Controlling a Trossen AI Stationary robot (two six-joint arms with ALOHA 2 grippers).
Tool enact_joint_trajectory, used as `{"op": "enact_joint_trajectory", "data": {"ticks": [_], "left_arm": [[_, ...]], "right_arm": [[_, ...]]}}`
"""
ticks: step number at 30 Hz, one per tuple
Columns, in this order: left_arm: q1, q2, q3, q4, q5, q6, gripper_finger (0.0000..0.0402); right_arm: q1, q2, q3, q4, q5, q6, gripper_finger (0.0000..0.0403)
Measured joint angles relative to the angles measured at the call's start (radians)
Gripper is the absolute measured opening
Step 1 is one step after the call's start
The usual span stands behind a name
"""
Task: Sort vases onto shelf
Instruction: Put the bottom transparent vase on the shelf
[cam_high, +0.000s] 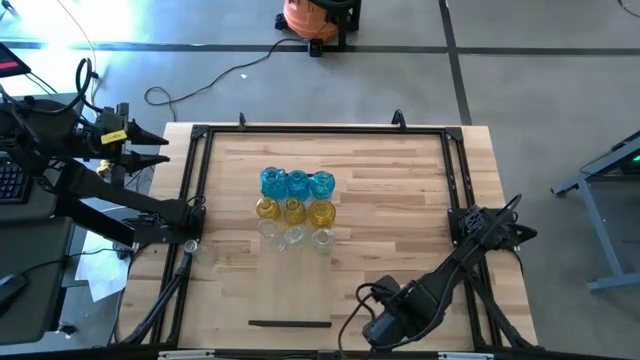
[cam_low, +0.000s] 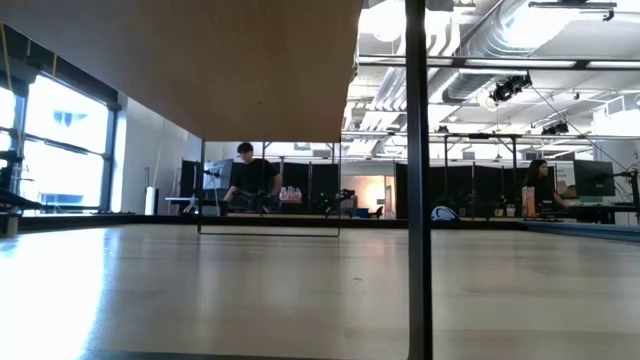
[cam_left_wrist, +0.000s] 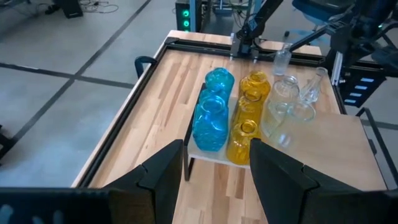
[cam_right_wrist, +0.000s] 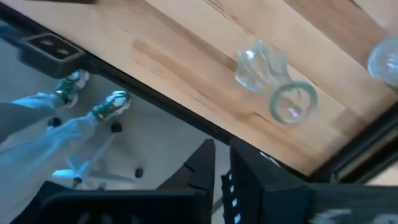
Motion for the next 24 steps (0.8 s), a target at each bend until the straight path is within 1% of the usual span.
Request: {"op": "enact_joint_trajectory", "data": {"ticks": [2,9,12,16,21,24], "left_arm": [[0.000,0.000,0.000,0.000,0.000,0.000,0.0174],[0.000,0.000,0.000,0.000,0.000,0.000,0.0174],[0.000,0.000,0.000,0.000,0.000,-0.001,0.0174],[0.000,0.000,0.000,0.000,0.000,-0.002,0.0174],[0.000,0.000,0.000,0.000,-0.001,-0.002,0.0174],[0.000,0.000,0.000,0.000,-0.001,-0.001,0.0174]], "right_arm": [[0.001,0.000,-0.016,0.000,-0.016,0.015,0.0047],[0.000,0.000,-0.085,0.004,0.000,0.073,0.0126],[0.000,0.000,-0.120,0.008,0.030,0.104,0.0149],[0.000,0.000,-0.178,0.032,-0.002,0.116,0.0158],[0.001,0.000,-0.223,0.069,-0.014,0.122,0.0151],[0.001,0.001,-0.230,0.054,-0.006,0.121,0.0145]]}}
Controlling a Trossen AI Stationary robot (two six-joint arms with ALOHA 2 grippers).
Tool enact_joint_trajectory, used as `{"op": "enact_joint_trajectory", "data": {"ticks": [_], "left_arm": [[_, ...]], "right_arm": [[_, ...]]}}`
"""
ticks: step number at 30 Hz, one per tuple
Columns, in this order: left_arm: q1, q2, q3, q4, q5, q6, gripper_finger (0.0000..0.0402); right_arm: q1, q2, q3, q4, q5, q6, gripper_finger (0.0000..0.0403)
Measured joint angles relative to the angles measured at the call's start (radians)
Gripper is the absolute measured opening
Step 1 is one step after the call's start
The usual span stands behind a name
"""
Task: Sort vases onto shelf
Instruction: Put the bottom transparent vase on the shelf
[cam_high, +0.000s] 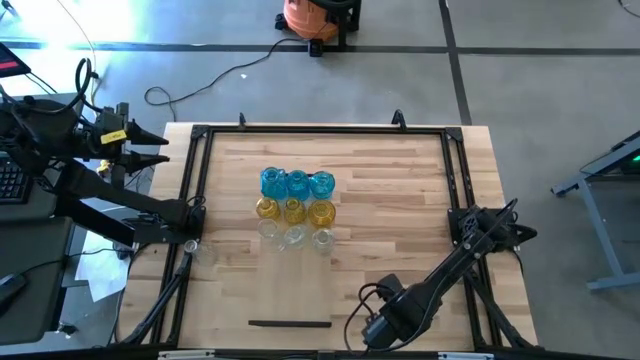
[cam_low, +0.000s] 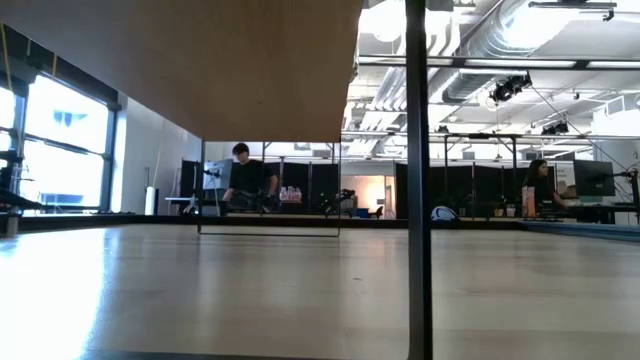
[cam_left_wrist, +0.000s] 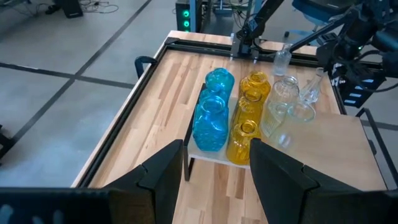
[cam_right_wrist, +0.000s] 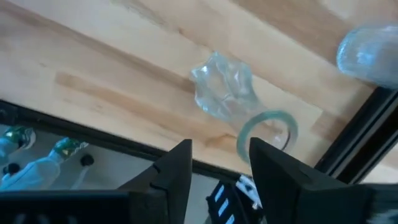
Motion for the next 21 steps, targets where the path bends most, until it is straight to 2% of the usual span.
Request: {"op": "enact_joint_trajectory", "data": {"ticks": [12,21], "left_arm": [[0.000,0.000,0.000,0.000,0.000,0.000,0.0174],[0.000,0.000,0.000,0.000,-0.001,0.000,0.0175]], "right_arm": [[0.002,0.000,0.000,-0.043,0.026,-0.006,0.0119],[0.039,0.003,0.000,-0.044,0.037,0.091,0.0099]]}}
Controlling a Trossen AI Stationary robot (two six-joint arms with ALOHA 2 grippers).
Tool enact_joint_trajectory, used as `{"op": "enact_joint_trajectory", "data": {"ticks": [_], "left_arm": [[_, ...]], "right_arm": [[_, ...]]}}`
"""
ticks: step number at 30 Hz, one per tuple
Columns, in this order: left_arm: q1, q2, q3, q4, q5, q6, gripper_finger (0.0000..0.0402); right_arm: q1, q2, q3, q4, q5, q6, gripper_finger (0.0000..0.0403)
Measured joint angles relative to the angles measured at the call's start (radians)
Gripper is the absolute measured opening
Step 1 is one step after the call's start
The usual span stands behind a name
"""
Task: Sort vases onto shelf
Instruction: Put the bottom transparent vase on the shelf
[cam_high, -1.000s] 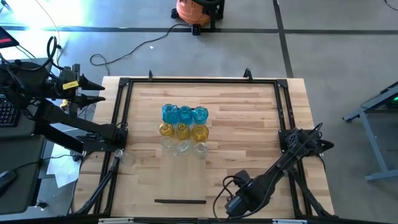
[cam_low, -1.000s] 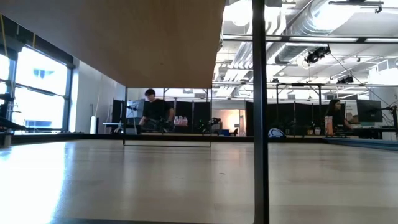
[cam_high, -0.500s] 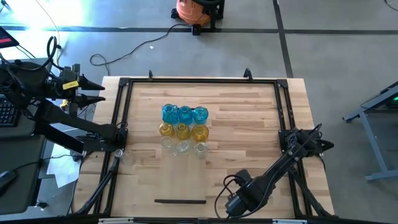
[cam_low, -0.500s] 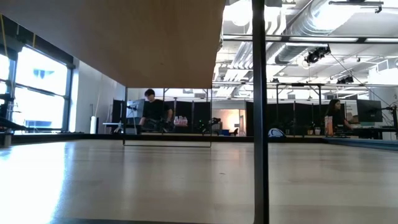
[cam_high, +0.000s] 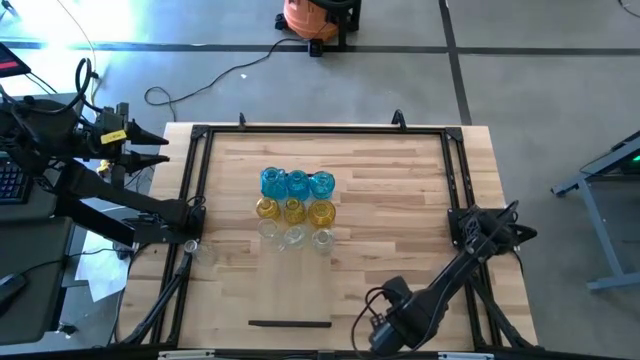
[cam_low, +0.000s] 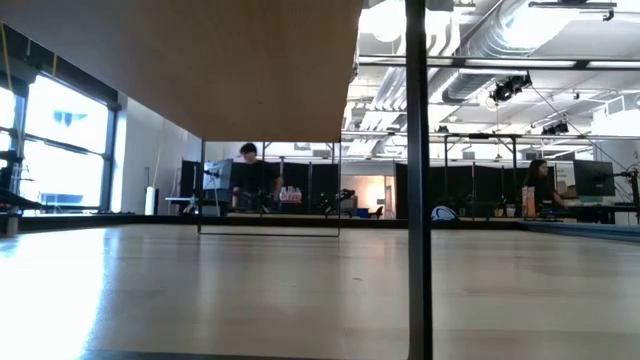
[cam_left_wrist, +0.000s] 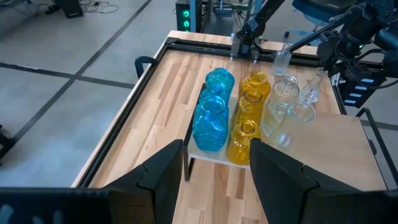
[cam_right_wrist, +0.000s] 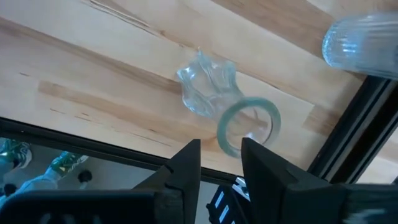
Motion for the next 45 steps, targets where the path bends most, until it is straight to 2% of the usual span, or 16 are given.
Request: {"op": "enact_joint_trajectory", "data": {"ticks": [12,15,20,27,31,37,45], "left_arm": [[0.000,0.000,0.000,0.000,0.000,0.001,0.0175],[0.000,0.000,0.000,0.000,0.000,0.001,0.0175],[0.000,0.000,0.000,0.000,0.000,0.000,0.0175],[0.000,0.000,0.000,0.000,0.000,-0.001,0.0175],[0.000,0.000,0.000,0.000,0.000,-0.009,0.0175],[0.000,0.000,0.000,0.000,0.000,-0.018,0.0175],[0.000,0.000,0.000,0.000,0.000,-0.018,0.0175]], "right_arm": [[0.000,0.000,-0.001,0.008,0.066,0.039,0.0094],[-0.002,0.000,-0.044,0.047,0.053,0.035,0.0094],[-0.007,0.000,-0.126,0.166,-0.029,0.001,0.0094],[-0.006,-0.001,-0.124,0.159,-0.022,-0.002,0.0093],[-0.006,-0.001,-0.124,0.156,-0.024,-0.020,0.0075],[-0.007,-0.007,-0.123,0.167,-0.027,-0.031,0.0012],[-0.021,-0.007,-0.109,0.179,-0.063,-0.076,0.0013]]}}
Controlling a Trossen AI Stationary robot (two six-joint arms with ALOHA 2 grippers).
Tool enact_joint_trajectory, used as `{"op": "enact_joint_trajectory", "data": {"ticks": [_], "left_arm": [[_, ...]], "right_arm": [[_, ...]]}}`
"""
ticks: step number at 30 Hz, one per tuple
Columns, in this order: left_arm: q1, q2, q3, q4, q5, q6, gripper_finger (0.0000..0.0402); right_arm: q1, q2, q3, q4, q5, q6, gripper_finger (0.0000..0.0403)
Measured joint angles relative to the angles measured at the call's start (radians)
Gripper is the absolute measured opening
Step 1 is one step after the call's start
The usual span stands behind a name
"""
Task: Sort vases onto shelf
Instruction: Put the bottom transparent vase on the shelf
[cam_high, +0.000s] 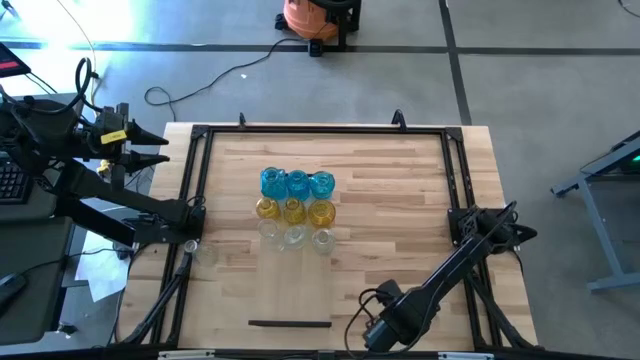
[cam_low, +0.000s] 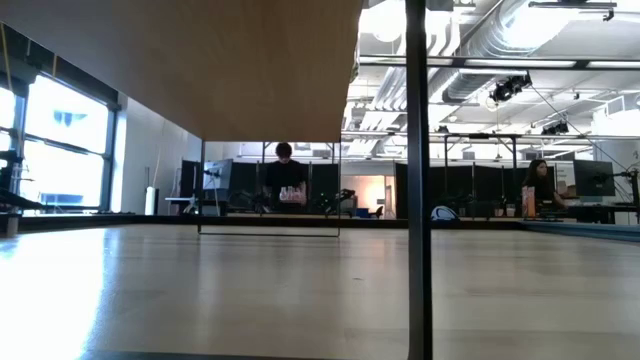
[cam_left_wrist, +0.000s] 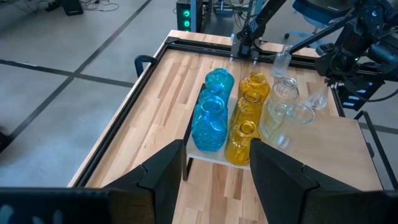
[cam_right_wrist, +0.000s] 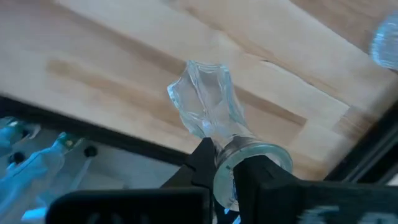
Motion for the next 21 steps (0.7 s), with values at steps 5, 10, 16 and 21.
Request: {"op": "enact_joint_trajectory", "data": {"ticks": [5,10,16,21], "left_arm": [[0.000,0.000,0.000,0.000,0.000,0.000,0.0175],[0.000,0.000,0.000,0.000,0.000,0.000,0.0175],[0.000,0.000,0.000,0.000,0.000,0.000,0.0175],[0.000,0.000,0.000,0.000,0.000,0.001,0.0175]], "right_arm": [[-0.033,0.001,0.060,-0.033,0.001,-0.058,0.0008],[-0.072,0.001,0.153,-0.161,0.002,-0.115,0.0006],[-0.133,-0.005,0.262,-0.185,0.006,-0.219,0.0005],[-0.195,-0.007,0.339,-0.190,0.022,-0.296,0.0005]]}}
